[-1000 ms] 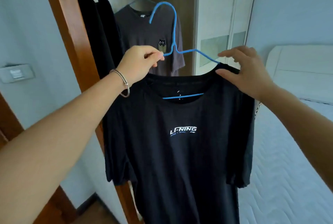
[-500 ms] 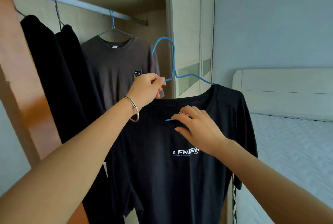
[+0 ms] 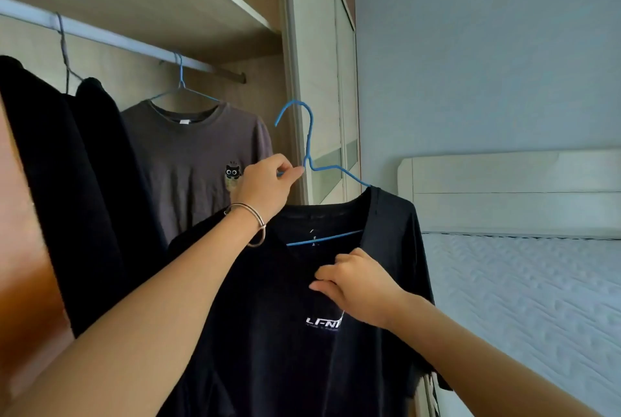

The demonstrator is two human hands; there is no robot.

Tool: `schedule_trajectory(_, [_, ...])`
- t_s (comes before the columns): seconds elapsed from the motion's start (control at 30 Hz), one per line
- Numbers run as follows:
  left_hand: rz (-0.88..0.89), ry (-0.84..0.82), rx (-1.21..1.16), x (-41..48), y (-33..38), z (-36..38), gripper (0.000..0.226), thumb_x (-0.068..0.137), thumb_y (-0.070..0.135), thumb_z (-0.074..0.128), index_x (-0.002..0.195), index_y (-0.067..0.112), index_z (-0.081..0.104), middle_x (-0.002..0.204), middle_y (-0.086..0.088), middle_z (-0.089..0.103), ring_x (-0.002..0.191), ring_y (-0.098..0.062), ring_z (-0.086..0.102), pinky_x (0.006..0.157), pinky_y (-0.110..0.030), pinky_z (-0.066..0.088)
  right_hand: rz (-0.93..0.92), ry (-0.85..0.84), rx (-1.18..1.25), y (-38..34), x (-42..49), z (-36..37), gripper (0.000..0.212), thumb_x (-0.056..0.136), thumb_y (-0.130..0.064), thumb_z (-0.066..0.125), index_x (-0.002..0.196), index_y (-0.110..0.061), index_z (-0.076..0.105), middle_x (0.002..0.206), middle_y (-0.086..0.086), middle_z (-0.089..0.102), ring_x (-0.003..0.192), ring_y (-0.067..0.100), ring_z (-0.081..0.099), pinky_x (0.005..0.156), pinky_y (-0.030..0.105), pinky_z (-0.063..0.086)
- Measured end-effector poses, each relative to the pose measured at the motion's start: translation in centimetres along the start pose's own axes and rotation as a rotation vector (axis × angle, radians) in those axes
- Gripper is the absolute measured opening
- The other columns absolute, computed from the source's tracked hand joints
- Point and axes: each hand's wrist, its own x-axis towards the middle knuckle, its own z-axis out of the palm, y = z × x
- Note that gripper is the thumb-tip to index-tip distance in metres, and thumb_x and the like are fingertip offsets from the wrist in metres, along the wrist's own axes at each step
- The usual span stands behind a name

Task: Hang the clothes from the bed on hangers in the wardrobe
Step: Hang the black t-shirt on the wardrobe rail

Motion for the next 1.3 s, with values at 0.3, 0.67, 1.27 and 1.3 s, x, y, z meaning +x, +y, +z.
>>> schedule_trajectory(0.3, [0.025, 0.056, 0.327, 5.1, -3.5, 2.4, 0.027, 0.096, 0.044, 0.031, 0.081, 0.023, 0.039, 0.076, -0.001, 0.056, 0.075, -0.022, 0.045, 0.078, -0.038, 0.026, -0.076, 0.152, 0.124, 1.6, 3.8, -0.3, 0.032, 0.091, -0.041, 0.049, 0.101, -0.017, 0.067, 0.090, 0.000, 0.069, 0.090, 0.018, 0.060, 0.089, 0.028, 0.040])
schedule_trajectory(0.67, [0.023, 0.283, 0.345, 13.1, -11.6, 4.4, 0.025, 0.094, 0.042, 0.037, 0.079, 0.022, 0.040, 0.056, 0.011, 0.043, 0.068, -0.019, 0.046, 0.076, -0.031, 0.025, 0.301, 0.209, 0.391, 20.0, 16.4, 0.2, 0.043, 0.088, -0.038, 0.055, 0.126, -0.018, 0.053, 0.121, 0.005, 0.062, 0.099, 0.011, 0.060, 0.087, 0.011, 0.040])
schedule_trajectory(1.27, [-0.401, 0.162, 0.391, 20.0, -19.7, -1.5, 0.060, 0.094, 0.037, 0.042, 0.144, 0.012, 0.022, 0.152, -0.006, 0.028, 0.138, -0.021, 0.030, 0.112, -0.032, 0.026, 0.027, 0.198, 1.191, 15.4, 39.2, 1.8, 0.023, 0.090, -0.021, 0.057, 0.085, -0.004, 0.071, 0.086, 0.019, 0.072, 0.085, 0.034, 0.068, 0.085, 0.045, 0.054])
schedule_trajectory(1.3, [-0.419, 0.157, 0.346, 20.1, -20.2, -1.7, 0.060, 0.094, 0.038, 0.043, 0.145, 0.014, 0.021, 0.152, -0.005, 0.028, 0.138, -0.020, 0.031, 0.112, -0.032, 0.027, 0.047, 0.208, 1.209, 14.8, 40.5, 1.5, 0.025, 0.089, -0.022, 0.057, 0.085, -0.002, 0.071, 0.082, 0.020, 0.070, 0.079, 0.035, 0.066, 0.081, 0.042, 0.053])
